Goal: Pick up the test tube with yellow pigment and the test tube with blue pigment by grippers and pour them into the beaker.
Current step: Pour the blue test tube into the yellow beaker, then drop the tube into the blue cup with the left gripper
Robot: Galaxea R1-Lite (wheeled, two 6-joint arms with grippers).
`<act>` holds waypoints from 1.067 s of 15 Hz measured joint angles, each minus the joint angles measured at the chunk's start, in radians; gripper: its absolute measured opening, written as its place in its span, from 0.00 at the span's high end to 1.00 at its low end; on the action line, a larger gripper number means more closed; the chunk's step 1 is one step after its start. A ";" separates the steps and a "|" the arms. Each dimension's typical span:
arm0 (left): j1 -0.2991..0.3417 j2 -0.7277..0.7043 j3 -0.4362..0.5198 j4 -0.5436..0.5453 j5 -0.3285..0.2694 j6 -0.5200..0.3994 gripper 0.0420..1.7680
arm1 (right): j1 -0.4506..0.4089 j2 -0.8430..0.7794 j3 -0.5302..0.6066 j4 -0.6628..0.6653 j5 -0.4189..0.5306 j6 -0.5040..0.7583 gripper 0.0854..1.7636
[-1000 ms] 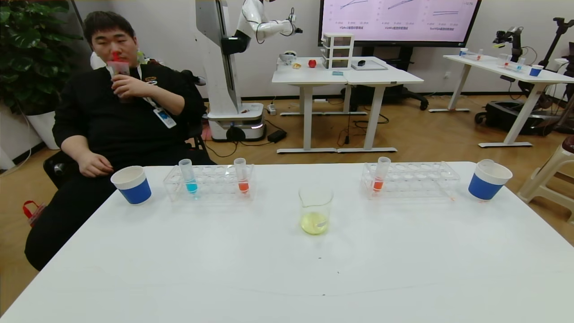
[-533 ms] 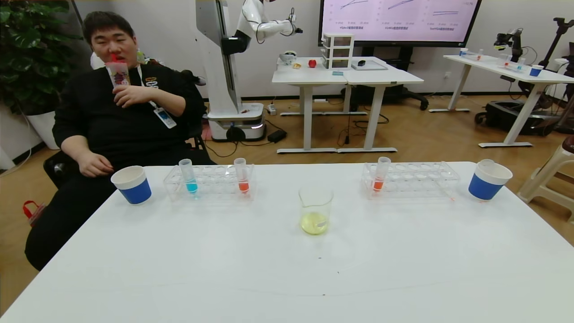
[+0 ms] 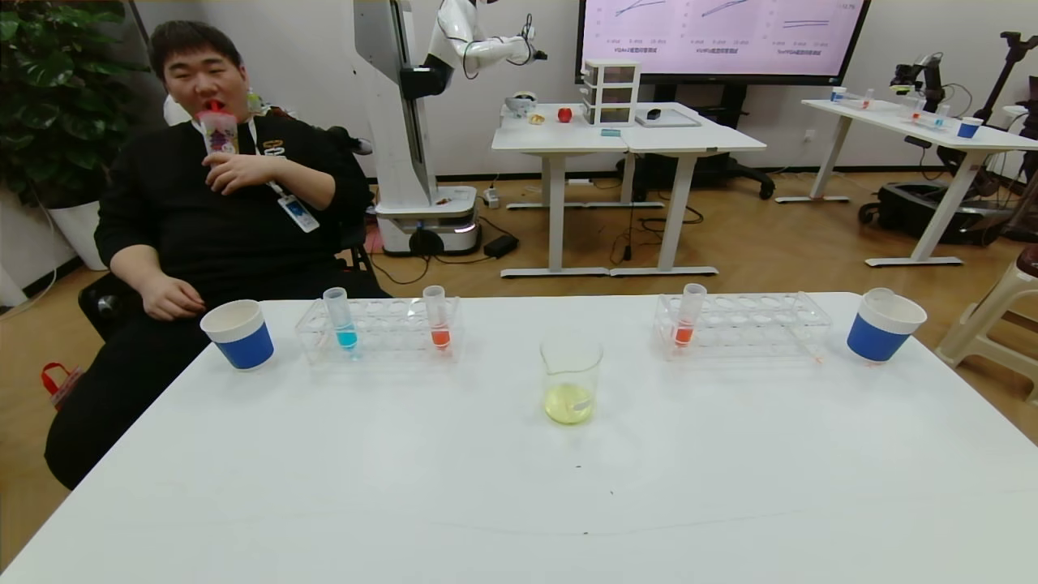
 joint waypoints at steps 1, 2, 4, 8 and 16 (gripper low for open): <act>-0.004 0.085 -0.020 -0.070 -0.002 0.002 0.01 | 0.000 0.000 0.000 0.000 0.000 0.000 0.02; -0.006 0.171 -0.035 -0.140 -0.003 0.002 0.01 | 0.000 0.000 0.000 0.000 0.000 0.000 0.02; -0.008 0.350 -0.054 -0.282 -0.004 0.003 0.01 | 0.000 0.000 0.000 0.000 0.000 0.000 0.02; -0.008 0.674 -0.071 -0.551 -0.005 0.005 0.01 | 0.000 0.000 0.000 0.000 0.000 0.000 0.02; -0.010 1.216 -0.082 -1.050 0.000 0.002 0.01 | 0.000 0.000 0.000 0.000 0.000 0.000 0.02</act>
